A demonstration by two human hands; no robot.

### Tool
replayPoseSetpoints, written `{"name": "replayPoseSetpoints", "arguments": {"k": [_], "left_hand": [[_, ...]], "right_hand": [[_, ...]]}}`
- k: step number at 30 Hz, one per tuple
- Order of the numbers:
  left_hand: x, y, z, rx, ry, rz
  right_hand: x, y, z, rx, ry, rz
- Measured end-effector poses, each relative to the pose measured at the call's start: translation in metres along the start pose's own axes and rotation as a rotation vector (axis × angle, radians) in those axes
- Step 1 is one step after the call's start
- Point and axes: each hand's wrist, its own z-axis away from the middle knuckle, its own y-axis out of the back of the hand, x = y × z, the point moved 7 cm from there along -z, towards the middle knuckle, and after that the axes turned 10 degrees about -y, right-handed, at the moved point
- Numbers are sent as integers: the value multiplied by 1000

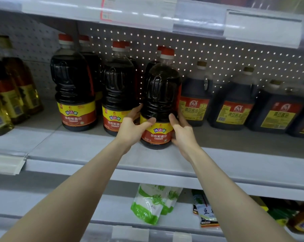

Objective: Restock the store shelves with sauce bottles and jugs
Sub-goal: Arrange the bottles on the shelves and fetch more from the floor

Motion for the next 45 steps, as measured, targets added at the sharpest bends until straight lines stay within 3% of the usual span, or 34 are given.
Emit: {"name": "replayPoseSetpoints", "arguments": {"k": [25, 45], "left_hand": [[-13, -6, -29, 48, -13, 26], [-16, -7, -36, -37, -1, 17]], "right_hand": [[-1, -1, -46, 89, 62, 101], [-3, 0, -43, 153, 105, 68]]}}
